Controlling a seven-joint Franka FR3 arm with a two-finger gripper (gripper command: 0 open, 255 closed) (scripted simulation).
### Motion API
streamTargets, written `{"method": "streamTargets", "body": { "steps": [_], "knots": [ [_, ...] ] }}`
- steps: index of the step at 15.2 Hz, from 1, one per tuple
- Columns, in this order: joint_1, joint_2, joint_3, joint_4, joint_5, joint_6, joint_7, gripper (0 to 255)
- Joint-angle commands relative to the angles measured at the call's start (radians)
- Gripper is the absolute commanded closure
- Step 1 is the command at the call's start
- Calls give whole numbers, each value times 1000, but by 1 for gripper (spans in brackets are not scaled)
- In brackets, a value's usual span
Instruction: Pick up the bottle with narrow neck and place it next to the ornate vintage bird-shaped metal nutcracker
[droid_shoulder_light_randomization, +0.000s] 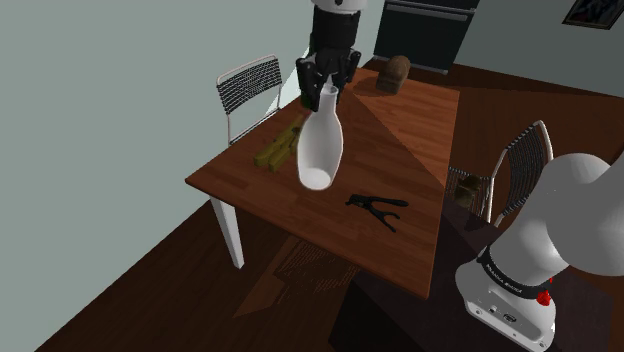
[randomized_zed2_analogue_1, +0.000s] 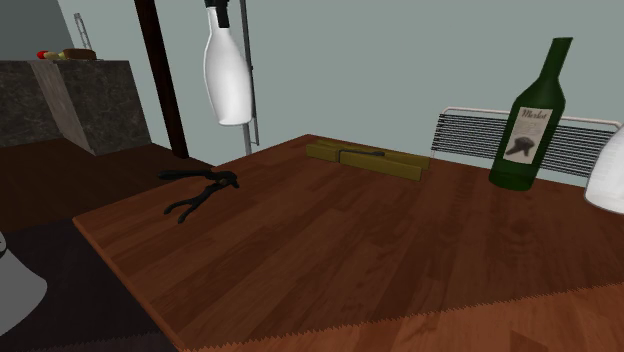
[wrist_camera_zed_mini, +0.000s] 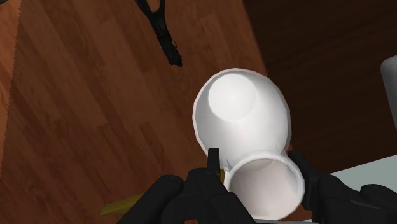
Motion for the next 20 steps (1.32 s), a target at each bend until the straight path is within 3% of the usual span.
{"method": "streamTargets", "body": {
  "steps": [1, 20],
  "knots": [
    [1, 0, 1, -26, 0, 27, 2, 255],
    [2, 42, 7, -241, -5, 284, 13, 255]
  ]
}}
